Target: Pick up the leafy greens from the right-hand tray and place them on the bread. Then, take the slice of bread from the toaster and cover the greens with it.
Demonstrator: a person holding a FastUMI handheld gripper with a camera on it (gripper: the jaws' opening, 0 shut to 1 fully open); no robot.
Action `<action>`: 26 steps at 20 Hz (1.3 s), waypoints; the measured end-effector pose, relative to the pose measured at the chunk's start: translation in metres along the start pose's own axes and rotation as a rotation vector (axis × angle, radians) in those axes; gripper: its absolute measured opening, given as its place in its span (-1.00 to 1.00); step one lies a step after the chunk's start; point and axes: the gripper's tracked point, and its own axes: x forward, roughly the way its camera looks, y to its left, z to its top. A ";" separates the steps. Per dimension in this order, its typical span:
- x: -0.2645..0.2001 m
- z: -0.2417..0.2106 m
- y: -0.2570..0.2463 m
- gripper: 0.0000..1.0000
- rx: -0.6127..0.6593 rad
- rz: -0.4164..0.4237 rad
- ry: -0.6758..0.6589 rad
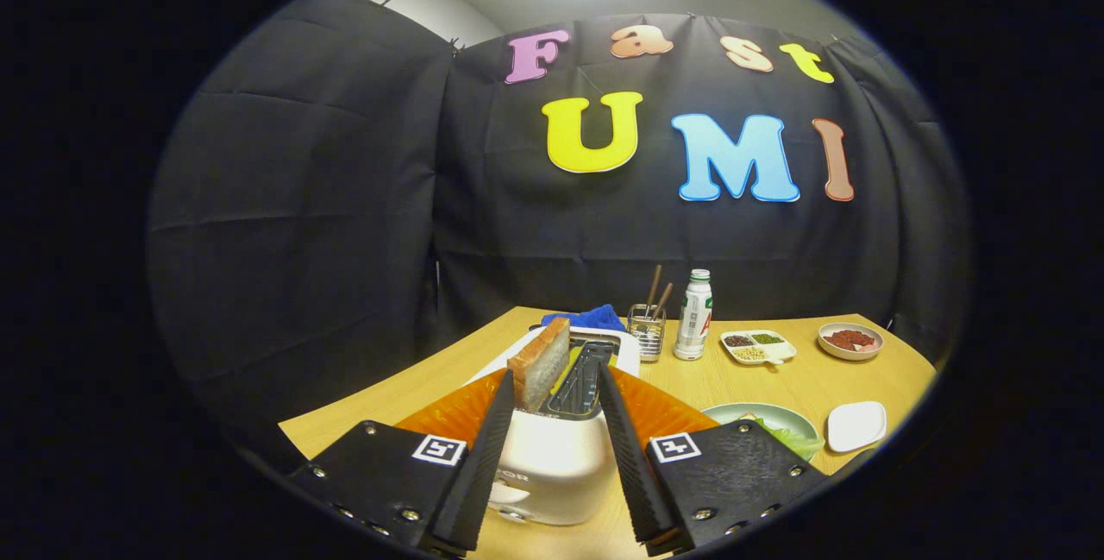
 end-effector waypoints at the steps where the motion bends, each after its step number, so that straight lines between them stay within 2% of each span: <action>1: 0.003 0.001 0.007 0.27 0.005 -0.008 0.002; 5: 0.024 0.002 0.017 0.27 -0.001 -0.062 0.023; 8: 0.035 -0.013 0.023 0.27 0.019 -0.080 0.088; 15: 0.057 -0.009 0.023 0.24 0.028 -0.134 0.108; 16: 0.057 -0.010 0.021 -0.08 0.033 -0.142 0.105; 17: 0.058 -0.010 0.022 -0.17 0.035 -0.138 0.102; 18: 0.060 -0.009 0.026 -0.17 0.048 -0.124 0.092; 19: 0.055 0.002 0.019 -0.17 0.045 -0.152 0.092; 20: 0.061 -0.008 0.015 -0.68 0.047 -0.167 0.092; 21: 0.066 -0.009 0.020 -0.68 0.044 -0.144 0.096; 24: 0.064 -0.007 0.012 -0.68 0.057 -0.171 0.085; 26: 0.069 -0.005 0.010 -0.68 0.079 -0.148 0.076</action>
